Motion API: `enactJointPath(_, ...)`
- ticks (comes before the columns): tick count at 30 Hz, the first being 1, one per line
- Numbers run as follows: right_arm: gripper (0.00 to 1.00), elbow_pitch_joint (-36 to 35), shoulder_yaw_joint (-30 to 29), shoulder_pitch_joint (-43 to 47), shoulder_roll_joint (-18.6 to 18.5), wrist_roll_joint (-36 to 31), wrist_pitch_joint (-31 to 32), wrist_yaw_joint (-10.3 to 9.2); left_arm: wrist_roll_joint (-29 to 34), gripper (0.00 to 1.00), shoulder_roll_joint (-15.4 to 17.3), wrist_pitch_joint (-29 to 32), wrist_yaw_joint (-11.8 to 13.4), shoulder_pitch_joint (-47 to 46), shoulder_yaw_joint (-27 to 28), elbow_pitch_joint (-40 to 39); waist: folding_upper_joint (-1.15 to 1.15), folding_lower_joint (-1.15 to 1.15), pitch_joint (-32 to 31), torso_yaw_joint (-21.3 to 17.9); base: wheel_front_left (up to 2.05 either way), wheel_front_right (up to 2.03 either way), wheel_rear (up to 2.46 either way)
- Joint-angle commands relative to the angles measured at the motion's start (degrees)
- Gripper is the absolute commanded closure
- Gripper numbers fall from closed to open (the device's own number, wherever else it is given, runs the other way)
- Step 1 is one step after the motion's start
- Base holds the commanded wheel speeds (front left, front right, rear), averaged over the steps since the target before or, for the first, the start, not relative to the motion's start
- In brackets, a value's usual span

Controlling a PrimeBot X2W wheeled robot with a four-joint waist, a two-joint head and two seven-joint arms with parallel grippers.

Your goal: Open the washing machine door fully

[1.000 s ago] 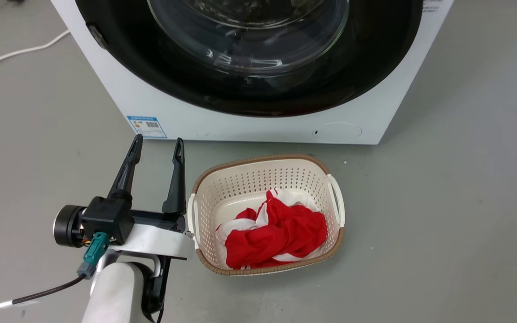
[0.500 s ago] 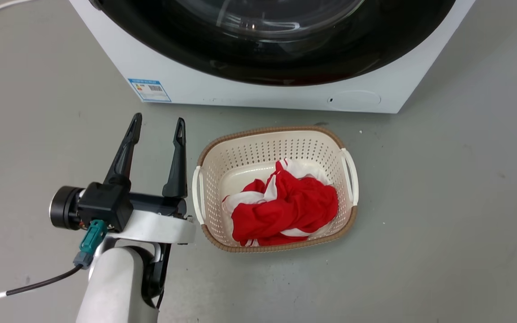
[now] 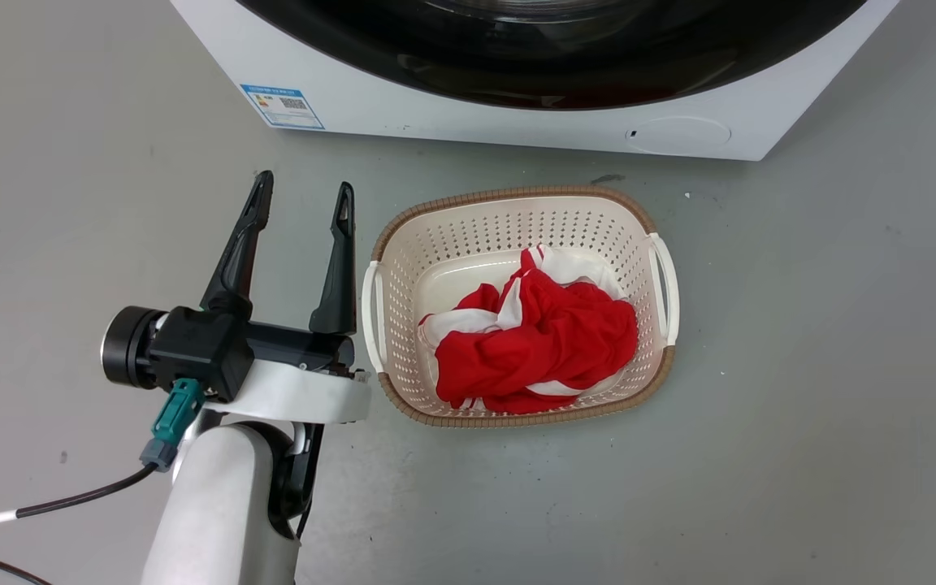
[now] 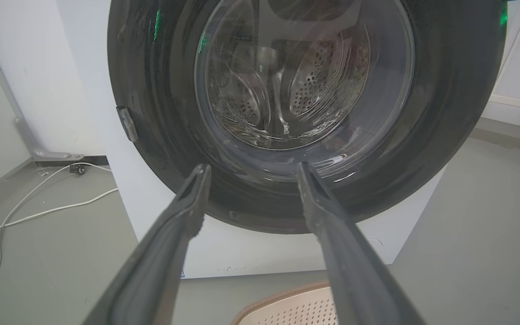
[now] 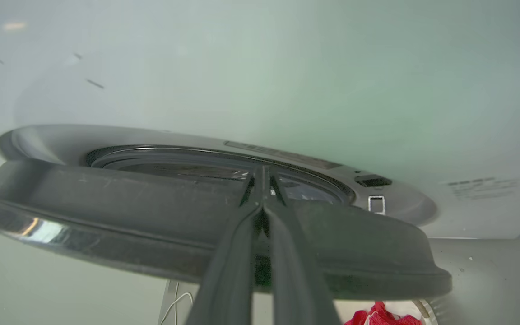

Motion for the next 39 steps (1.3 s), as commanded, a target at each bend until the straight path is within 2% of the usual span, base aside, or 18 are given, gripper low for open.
enactJointPath(1,1.00,0.4,-0.1,-0.7,0.6,-0.2,1.5,0.00,-0.1,0.00,-0.1,-0.1,0.4,-1.1,-0.3,-0.1,0.00,-0.01,0.7,0.3,0.00,0.00,0.00)
enactJointPath(5,1.00,0.4,-0.2,-0.7,1.6,0.2,4.6,0.00,-0.6,0.00,-0.1,-0.1,0.7,-1.3,-0.5,0.0,0.00,-0.01,1.0,0.3,0.00,0.00,0.00)
enactJointPath(18,1.00,-4.1,-0.5,4.2,1.4,3.3,16.1,0.00,-0.4,0.00,-0.1,-0.1,1.2,-1.2,-0.9,0.8,0.00,-0.01,-0.8,-0.9,0.00,0.00,0.00)
enactJointPath(39,1.00,-12.0,0.1,20.4,5.1,7.6,28.0,0.00,1.2,0.00,-0.1,-0.1,-0.1,5.5,0.1,3.7,0.00,-0.01,-12.7,-1.8,0.00,0.00,0.00)
